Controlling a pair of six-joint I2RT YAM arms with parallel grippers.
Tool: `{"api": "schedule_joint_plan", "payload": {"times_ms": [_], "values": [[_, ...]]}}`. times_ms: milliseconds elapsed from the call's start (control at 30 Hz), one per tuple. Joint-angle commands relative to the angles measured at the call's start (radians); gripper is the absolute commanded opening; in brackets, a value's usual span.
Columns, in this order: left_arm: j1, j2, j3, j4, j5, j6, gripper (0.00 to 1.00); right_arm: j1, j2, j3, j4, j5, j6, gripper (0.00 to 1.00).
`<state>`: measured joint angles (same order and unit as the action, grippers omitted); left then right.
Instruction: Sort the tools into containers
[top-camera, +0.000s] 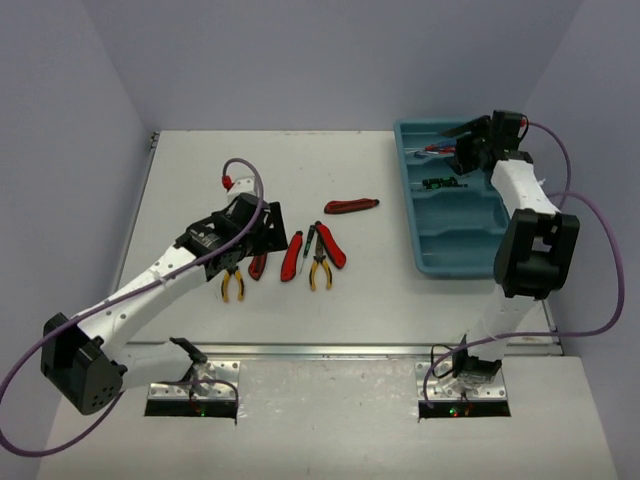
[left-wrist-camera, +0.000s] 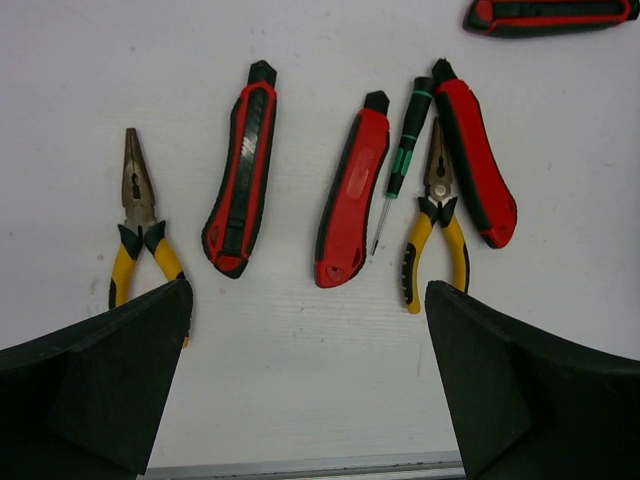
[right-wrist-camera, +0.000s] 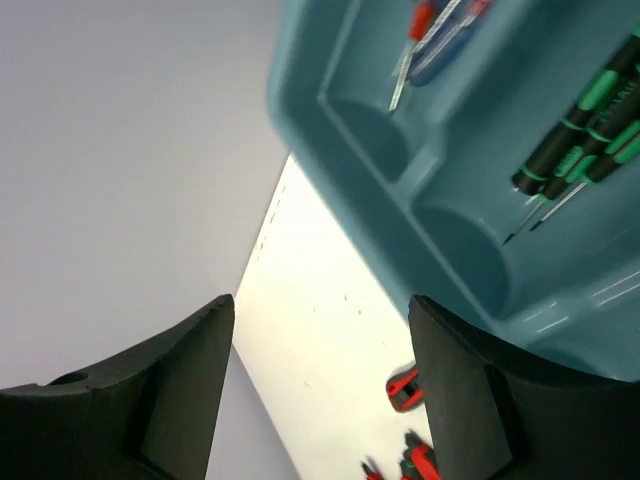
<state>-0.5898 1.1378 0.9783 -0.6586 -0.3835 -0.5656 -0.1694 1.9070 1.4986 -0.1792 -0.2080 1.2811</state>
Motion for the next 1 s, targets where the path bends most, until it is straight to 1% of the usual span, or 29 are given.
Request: {"api": "schedule_joint_plan", "payload": {"times_ms": [0, 100, 133, 167, 233, 267, 300, 333, 367, 467, 633, 833, 967], "values": [[-0.035, 0.109, 0.049, 0.078, 0.08, -0.027, 1.0, 0.037, -0.168, 0.058, -0.067, -0.17, -0.26, 0.72], [-0.084, 0.255, 0.115, 0.093, 0.079, -0.026, 0.99, 0.071, -0.23, 0.003, -0.153, -0.267, -0.428, 0.72], [-0.095, 0.295, 0.137, 0.095, 0.07, -0.023, 0.97, 0.085, -0.251, -0.029, -0.164, -0.317, -0.465, 0.72], [-0.099, 0.342, 0.169, 0.096, 0.071, -0.004, 0.91, 0.097, -0.282, -0.085, -0.174, -0.343, -0.493, 0.72], [-0.103, 0.433, 0.235, 0.096, 0.08, 0.046, 0.79, 0.117, -0.352, -0.212, -0.18, -0.362, -0.538, 0.71], [-0.104, 0.471, 0.269, 0.094, 0.071, 0.08, 0.7, 0.127, -0.411, -0.295, -0.144, -0.367, -0.543, 0.71], [-0.103, 0.513, 0.309, 0.093, 0.057, 0.12, 0.58, 0.137, -0.48, -0.39, -0.095, -0.376, -0.545, 0.7], [-0.101, 0.551, 0.344, 0.103, 0.051, 0.146, 0.43, 0.143, -0.503, -0.469, -0.056, -0.389, -0.546, 0.7], [-0.096, 0.607, 0.374, 0.102, 0.052, 0.158, 0.38, 0.146, -0.543, -0.543, -0.026, -0.402, -0.547, 0.7], [-0.069, 0.74, 0.534, 0.059, 0.074, 0.174, 0.36, 0.146, -0.598, -0.634, -0.001, -0.45, -0.553, 0.7], [-0.038, 0.871, 0.642, 0.039, 0.112, 0.184, 0.36, 0.146, -0.637, -0.646, -0.035, -0.507, -0.58, 0.69], [-0.016, 0.961, 0.701, -0.007, 0.135, 0.184, 0.36, 0.146, -0.671, -0.656, -0.029, -0.53, -0.588, 0.69], [-0.01, 0.97, 0.687, -0.009, 0.135, 0.184, 0.36, 0.146, -0.672, -0.669, -0.017, -0.544, -0.583, 0.69]]}}
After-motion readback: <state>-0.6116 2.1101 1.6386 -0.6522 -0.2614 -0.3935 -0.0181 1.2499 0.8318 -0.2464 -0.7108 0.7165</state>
